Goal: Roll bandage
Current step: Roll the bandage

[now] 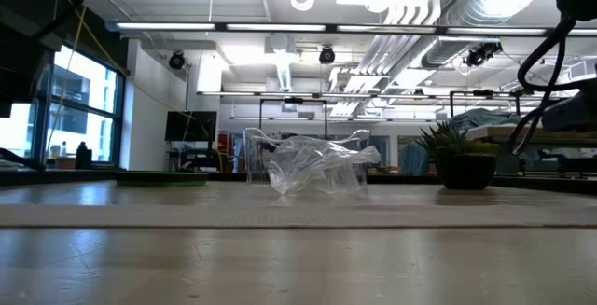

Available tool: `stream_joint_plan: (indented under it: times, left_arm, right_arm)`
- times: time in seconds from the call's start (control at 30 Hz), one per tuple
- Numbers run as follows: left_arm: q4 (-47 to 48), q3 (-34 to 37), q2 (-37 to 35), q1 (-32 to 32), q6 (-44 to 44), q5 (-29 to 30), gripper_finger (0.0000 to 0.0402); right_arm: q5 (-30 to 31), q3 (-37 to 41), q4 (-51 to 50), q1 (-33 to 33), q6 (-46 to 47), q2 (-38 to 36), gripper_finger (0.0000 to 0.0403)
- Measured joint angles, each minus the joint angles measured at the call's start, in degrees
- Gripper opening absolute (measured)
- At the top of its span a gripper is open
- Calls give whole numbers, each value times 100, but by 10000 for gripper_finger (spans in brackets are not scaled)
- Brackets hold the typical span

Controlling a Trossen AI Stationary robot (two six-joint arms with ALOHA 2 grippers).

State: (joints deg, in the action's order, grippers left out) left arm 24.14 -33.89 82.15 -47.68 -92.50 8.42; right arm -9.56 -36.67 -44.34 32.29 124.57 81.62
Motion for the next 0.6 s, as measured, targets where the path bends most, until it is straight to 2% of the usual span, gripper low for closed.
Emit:
stream_joint_plan:
  times: [0.23,0.6]
  left_arm:
    - [153,4,7,-13,-323,54,0]
    - [-177,15,15,252,-240,307,0]
  right_arm:
    - [-53,0,20,-2,49,0,0]
    - [9,0,435,-1,264,0,0]
